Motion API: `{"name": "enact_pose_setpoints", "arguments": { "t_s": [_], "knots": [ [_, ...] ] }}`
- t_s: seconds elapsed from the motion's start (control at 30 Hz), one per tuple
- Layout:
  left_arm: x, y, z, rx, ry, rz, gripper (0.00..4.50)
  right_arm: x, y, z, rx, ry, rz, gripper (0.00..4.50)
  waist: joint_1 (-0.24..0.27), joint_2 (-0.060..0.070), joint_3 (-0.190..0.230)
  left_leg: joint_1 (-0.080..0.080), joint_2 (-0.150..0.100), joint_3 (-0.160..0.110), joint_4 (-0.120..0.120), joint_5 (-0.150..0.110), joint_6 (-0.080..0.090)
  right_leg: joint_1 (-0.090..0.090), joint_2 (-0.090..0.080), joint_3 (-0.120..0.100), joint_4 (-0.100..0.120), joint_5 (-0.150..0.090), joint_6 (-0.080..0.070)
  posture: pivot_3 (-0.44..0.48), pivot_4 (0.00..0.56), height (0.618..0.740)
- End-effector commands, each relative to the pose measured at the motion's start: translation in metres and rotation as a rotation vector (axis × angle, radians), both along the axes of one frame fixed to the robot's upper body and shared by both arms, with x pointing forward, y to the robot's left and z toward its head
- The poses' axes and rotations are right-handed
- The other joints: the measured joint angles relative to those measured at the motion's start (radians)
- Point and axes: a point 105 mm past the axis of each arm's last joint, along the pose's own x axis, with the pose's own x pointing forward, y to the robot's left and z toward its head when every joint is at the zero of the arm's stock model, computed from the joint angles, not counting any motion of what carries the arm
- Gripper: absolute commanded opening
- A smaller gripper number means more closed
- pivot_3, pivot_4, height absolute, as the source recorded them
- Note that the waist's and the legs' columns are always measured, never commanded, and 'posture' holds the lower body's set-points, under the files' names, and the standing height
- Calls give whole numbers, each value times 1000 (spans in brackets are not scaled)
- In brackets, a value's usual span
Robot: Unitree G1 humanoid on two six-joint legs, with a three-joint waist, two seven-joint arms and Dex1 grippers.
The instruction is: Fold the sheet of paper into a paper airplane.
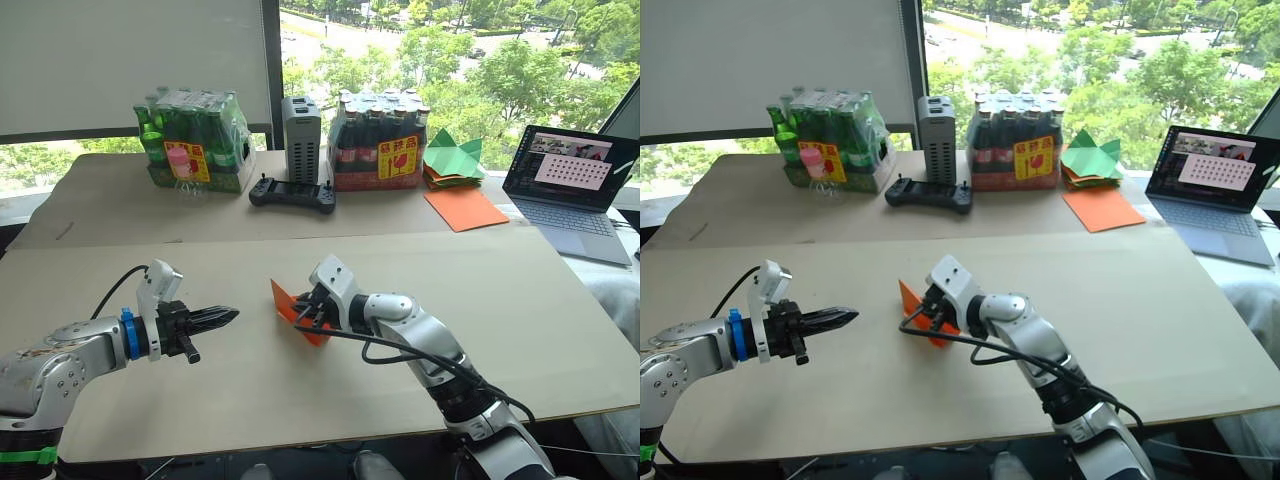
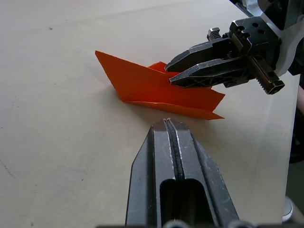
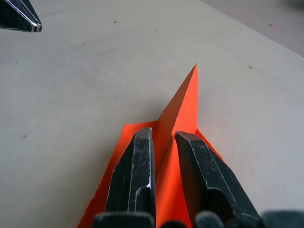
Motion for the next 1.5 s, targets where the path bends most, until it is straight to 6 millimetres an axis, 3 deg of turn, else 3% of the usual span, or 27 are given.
{"name": "enact_pose_setpoints", "arguments": {
  "t_s": [0.03,0.27,0.9,1.5],
  "knots": [
    [-1,-3,9,-4,-43,-14,0,-1,2,16,18,-34,13,1192,0,0,0,0,0,0,0,0,0,0,0,0,0,0,0,0,150,740],
    [0,-3,8,-7,-42,-8,0,-4,3,17,-7,-20,21,3460,0,0,0,0,0,0,0,0,0,0,0,0,0,0,0,0,150,740],
    [0,-4,6,-11,-41,6,0,-6,6,21,-27,-11,12,3460,0,0,0,0,0,0,0,0,0,0,0,0,0,0,0,0,150,740],
    [1,-3,5,-5,-44,13,0,-5,3,2,-79,40,-3,3460,0,0,0,0,0,0,0,0,0,0,0,0,0,0,0,0,150,740]
  ]
}}
